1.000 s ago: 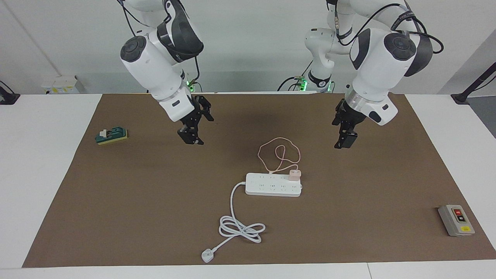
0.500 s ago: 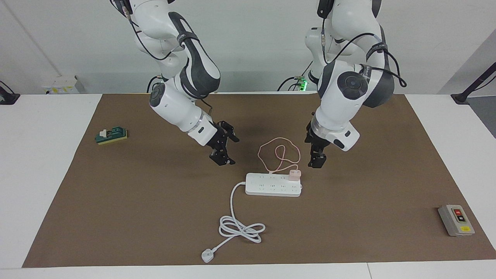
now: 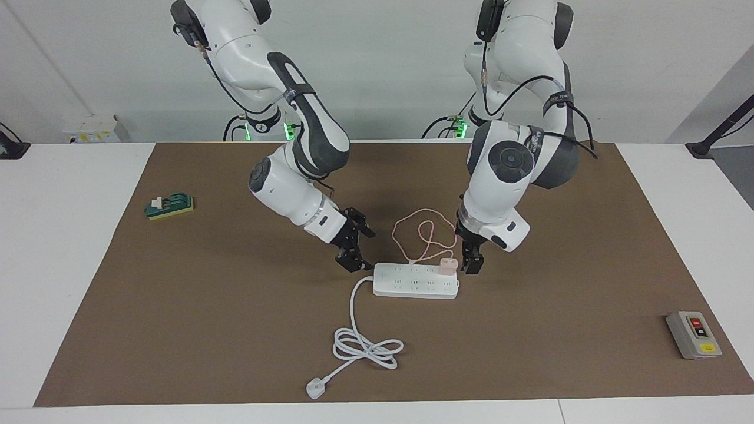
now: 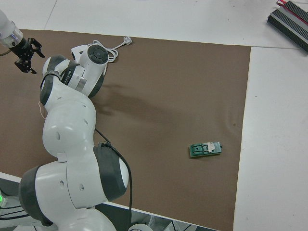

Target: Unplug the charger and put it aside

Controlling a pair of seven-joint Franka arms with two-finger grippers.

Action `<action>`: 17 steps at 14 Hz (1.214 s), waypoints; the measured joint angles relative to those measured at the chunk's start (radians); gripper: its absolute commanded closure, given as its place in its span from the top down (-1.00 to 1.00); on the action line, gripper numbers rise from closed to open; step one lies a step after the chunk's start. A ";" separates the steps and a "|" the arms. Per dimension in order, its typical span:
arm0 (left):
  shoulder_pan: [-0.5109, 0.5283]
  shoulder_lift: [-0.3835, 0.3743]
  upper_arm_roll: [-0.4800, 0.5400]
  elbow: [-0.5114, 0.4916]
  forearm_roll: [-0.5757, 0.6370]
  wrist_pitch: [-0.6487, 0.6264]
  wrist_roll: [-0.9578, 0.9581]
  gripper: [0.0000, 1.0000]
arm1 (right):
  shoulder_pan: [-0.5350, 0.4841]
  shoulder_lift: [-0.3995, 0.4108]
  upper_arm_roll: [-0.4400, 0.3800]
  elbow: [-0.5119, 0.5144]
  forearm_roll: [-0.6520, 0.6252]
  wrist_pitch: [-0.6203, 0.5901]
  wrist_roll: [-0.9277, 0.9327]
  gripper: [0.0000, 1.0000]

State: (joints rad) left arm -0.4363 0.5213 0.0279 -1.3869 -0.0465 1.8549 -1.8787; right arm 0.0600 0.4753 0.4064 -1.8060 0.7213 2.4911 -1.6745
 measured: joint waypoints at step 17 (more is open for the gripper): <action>-0.059 -0.011 0.001 -0.149 0.003 0.133 -0.004 1.00 | -0.013 0.224 0.055 0.177 0.003 0.027 -0.120 1.00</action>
State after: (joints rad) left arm -0.4957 0.5107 0.0294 -1.5355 -0.0439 1.9881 -1.8823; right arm 0.0470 0.6992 0.4612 -1.6286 0.7241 2.5176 -1.7945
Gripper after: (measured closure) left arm 0.000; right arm 0.000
